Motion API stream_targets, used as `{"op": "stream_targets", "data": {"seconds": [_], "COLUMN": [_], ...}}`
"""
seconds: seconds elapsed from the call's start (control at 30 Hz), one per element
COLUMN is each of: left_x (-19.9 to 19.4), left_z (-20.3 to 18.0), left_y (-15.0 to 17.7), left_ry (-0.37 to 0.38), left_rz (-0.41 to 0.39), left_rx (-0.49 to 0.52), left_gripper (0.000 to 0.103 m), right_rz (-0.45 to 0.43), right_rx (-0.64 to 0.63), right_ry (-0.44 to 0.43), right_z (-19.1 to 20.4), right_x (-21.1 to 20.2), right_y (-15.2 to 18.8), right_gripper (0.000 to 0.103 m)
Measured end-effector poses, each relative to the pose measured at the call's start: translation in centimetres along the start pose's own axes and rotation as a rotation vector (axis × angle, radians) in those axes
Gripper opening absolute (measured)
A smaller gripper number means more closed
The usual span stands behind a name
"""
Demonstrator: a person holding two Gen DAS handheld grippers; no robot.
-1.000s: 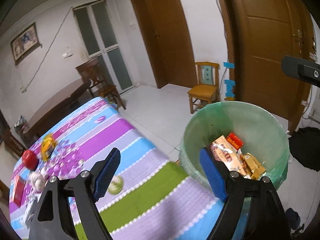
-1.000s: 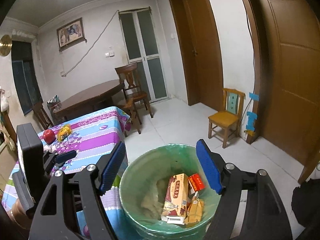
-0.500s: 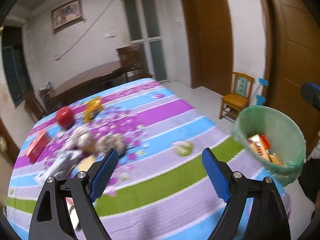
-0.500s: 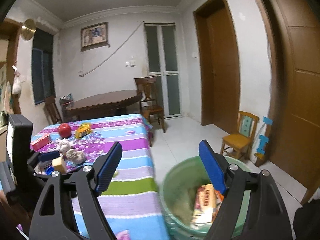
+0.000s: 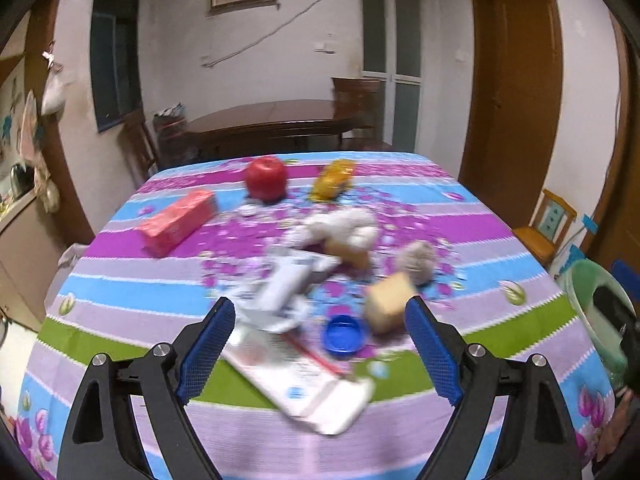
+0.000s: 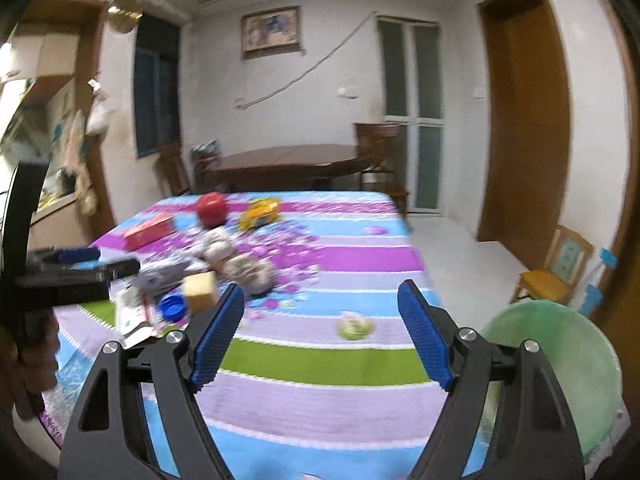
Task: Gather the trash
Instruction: 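Move both tools back over the table toward the packets, then grasp the white-blue packet with left tool while right tool grasps the white tablet box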
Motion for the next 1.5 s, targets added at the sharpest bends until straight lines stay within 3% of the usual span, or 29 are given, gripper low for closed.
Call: {"op": "stream_targets", "data": {"seconds": [0.1, 0.2, 0.3, 0.53, 0.63, 0.7, 0.73, 0.8, 0.83, 0.93, 1.1, 1.17, 1.37, 1.5], "left_x": [-0.1, 0.7, 1.5, 6.0, 9.1, 10.8, 11.2, 10.3, 9.3, 5.4, -0.8, -2.2, -4.3, -3.6], "left_z": [2.6, 4.0, 4.0, 2.2, 2.2, 2.2, 2.4, 2.4, 2.6, 3.6, 7.1, 8.4, 11.6, 13.2], "left_y": [-0.2, 0.1, -0.1, -1.8, -1.7, -1.4, -1.3, -1.6, -1.8, -2.4, -1.8, -0.9, 1.5, 2.7], "left_ry": [0.014, 0.107, 0.141, 0.089, 0.047, 0.047, 0.034, 0.045, 0.058, 0.09, 0.064, 0.039, -0.02, 0.131], "left_rz": [0.013, 0.065, 0.082, 0.121, 0.188, 0.233, 0.234, 0.204, 0.188, 0.109, -0.002, -0.017, -0.022, 0.046], "left_rx": [0.011, 0.05, 0.114, 0.237, 0.243, 0.242, 0.236, 0.221, 0.197, 0.154, 0.051, 0.019, -0.035, -0.106], "left_gripper": [0.087, 0.087, 0.086, 0.084, 0.074, 0.051, 0.049, 0.027, 0.022, 0.021, 0.021, 0.021, 0.021, 0.021], "right_rz": [0.048, 0.086, 0.104, 0.144, 0.155, 0.161, 0.163, 0.166, 0.17, 0.181, 0.22, 0.249, 0.31, 0.354], "right_rx": [-0.035, -0.036, -0.015, 0.013, -0.006, -0.027, -0.035, -0.056, -0.076, -0.154, -0.355, -0.423, -0.61, -0.692], "right_ry": [-0.056, -0.089, -0.114, -0.18, -0.216, -0.249, -0.264, -0.298, -0.327, -0.415, -0.504, -0.543, -0.535, -0.508], "right_z": [2.0, 3.1, 3.3, 4.6, 5.8, 6.9, 7.5, 8.5, 9.4, 12.3, 17.4, 19.0, 22.3, 23.5], "right_x": [1.5, 2.6, 3.1, 4.2, 4.1, 4.0, 4.1, 4.0, 3.9, 3.6, 4.7, 5.5, 9.3, 11.2], "right_y": [0.5, 1.0, 1.4, 1.9, 2.1, 2.1, 2.1, 2.1, 2.0, 1.8, 2.1, 2.3, 2.6, 3.3], "right_gripper": [0.076, 0.076, 0.076, 0.076, 0.076, 0.076, 0.076, 0.076, 0.076, 0.076, 0.076, 0.076, 0.076, 0.075]}}
Point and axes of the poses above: each gripper's, at about its wrist camera, not at the fingertips, and x roughly the way its jaws point, z to its left, y to its underside, the point moved 8 cm from there along x, roughly the way its jaws point, and after that the axes turned 7 degrees about z, right-handed, at the moved point
